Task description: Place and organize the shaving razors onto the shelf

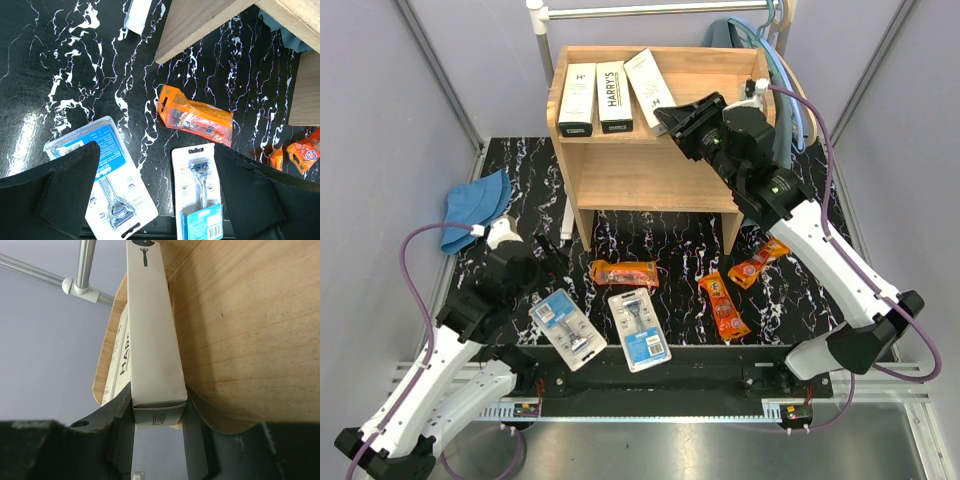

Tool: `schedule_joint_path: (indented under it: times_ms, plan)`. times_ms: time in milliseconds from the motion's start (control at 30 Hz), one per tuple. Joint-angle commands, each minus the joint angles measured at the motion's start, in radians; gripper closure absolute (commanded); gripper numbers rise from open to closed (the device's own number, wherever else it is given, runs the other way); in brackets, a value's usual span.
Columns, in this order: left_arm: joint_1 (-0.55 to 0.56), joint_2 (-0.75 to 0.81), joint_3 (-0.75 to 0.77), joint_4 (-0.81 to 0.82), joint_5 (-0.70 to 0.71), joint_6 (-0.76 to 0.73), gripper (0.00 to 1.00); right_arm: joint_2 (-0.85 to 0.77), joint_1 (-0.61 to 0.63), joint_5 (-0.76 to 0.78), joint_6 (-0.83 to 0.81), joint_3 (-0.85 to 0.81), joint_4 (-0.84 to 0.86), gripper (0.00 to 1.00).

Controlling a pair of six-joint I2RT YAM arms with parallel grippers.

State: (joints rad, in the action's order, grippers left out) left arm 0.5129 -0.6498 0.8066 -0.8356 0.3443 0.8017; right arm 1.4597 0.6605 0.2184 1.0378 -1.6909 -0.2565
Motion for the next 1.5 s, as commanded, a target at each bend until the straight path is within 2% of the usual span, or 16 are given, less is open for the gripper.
schedule_joint_path:
  times_ms: [0, 367, 400, 500, 533, 633, 800, 967, 1133, 1467]
  plan:
    - [-0.002, 0.010, -0.007, 0.043, -0.014, -0.018, 0.01, 0.031, -0.002, -0.042, 0.028, -0.058, 0.042, 0.85]
    - [-0.002, 0.025, -0.014, 0.043, -0.019, -0.027, 0.01, 0.082, -0.002, -0.182, 0.064, -0.059, 0.080, 0.65]
    - [-0.001, 0.027, -0.015, 0.044, -0.021, -0.027, 0.01, 0.080, -0.004, -0.185, 0.062, -0.058, 0.082, 0.59]
    - [-0.002, 0.030, -0.018, 0.047, -0.027, -0.029, 0.01, 0.073, -0.002, -0.188, 0.064, -0.044, 0.080, 0.52]
    - [-0.002, 0.032, -0.020, 0.049, -0.028, -0.029, 0.01, 0.070, -0.004, -0.188, 0.064, -0.039, 0.080, 0.46]
    - [-0.002, 0.032, -0.024, 0.052, -0.031, -0.030, 0.01, 0.054, -0.002, -0.185, 0.064, -0.020, 0.080, 0.37]
    - [-0.001, 0.035, -0.026, 0.058, -0.039, -0.032, 0.01, 0.033, -0.002, -0.185, 0.059, 0.005, 0.080, 0.26]
    - [-0.002, 0.033, -0.026, 0.064, -0.050, -0.042, 0.01, 0.040, -0.002, -0.198, 0.039, -0.029, 0.011, 0.16]
    - [-0.002, 0.035, -0.023, 0.063, -0.054, -0.050, 0.01, 0.051, -0.002, -0.217, 0.025, -0.078, -0.095, 0.11]
    - [-0.001, 0.004, 0.019, 0.070, -0.079, -0.081, 0.01, 0.054, -0.002, -0.281, -0.002, -0.102, -0.214, 0.08]
